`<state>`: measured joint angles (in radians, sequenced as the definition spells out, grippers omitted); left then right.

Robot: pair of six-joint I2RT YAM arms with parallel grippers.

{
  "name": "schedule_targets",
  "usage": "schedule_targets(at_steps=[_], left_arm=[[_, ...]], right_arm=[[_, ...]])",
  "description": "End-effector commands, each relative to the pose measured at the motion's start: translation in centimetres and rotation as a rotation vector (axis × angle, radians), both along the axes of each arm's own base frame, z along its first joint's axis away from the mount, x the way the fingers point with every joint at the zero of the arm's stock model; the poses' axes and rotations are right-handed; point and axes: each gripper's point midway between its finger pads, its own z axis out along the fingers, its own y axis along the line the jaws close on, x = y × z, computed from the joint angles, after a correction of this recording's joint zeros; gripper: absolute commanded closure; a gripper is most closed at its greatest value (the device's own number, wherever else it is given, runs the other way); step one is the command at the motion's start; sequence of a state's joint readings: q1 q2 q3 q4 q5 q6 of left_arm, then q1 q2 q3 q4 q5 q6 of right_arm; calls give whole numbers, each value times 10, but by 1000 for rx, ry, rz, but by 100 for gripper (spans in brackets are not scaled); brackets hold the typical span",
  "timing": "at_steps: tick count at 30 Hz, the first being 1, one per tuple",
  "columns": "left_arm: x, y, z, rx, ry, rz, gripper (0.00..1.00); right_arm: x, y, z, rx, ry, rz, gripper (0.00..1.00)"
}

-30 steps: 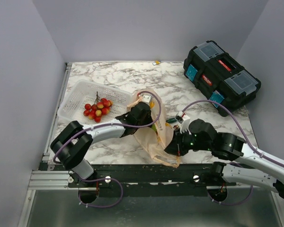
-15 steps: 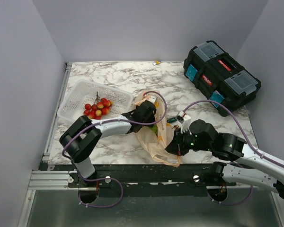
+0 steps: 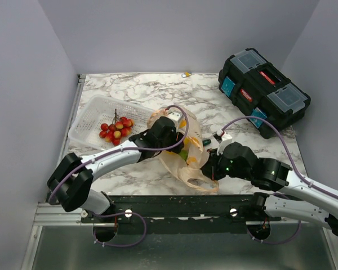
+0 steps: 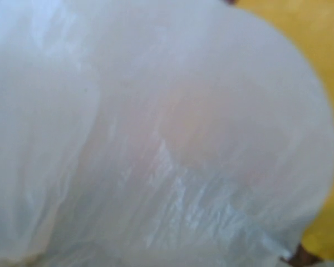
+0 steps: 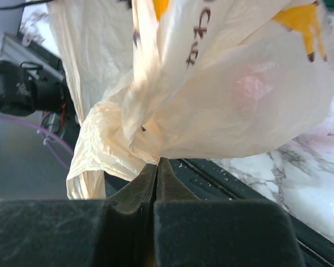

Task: Take the fake fruits out of the plastic bag
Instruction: Take out the fake fruit from the plastic bag.

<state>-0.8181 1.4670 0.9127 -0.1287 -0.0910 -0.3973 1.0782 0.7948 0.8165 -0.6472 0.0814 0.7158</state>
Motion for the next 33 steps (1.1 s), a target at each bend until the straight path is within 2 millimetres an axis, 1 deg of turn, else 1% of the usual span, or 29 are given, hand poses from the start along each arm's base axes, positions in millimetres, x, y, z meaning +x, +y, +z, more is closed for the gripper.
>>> schedule_targets(at_steps=[1, 5, 9, 14, 18, 23, 25, 27, 29, 30, 32, 33], left_arm=[[-47, -15, 19, -147, 104, -179, 86], [-70, -9, 30, -192, 138, -228, 87], [-95, -1, 43, -234, 153, -298, 89], [-123, 4, 70, -308, 131, -413, 90], [-134, 11, 90, -347, 90, -443, 91], [-140, 14, 107, -370, 57, -475, 93], [-145, 13, 113, -383, 63, -507, 95], [-142, 14, 113, -370, 66, -485, 96], [-128, 23, 102, -300, 68, -396, 98], [-123, 28, 93, -253, 80, -359, 100], [-107, 44, 79, -156, 72, -243, 100], [-100, 50, 77, -137, 50, -195, 100]], right_arm=[[29, -8, 23, 5, -108, -141, 99], [44, -12, 38, 30, -170, -217, 99], [56, -20, 43, 35, -203, -301, 99], [60, -17, 36, 21, -221, -300, 99], [59, -15, 29, 14, -212, -287, 99], [58, -15, 33, 76, -225, -292, 99], [58, -15, 39, 103, -236, -299, 99], [60, -15, 46, 123, -250, -306, 99], [59, -13, 59, 154, -266, -294, 99], [58, -10, 68, 177, -276, -280, 99], [58, -7, 82, 219, -300, -261, 99], [58, -6, 86, 227, -310, -256, 99]])
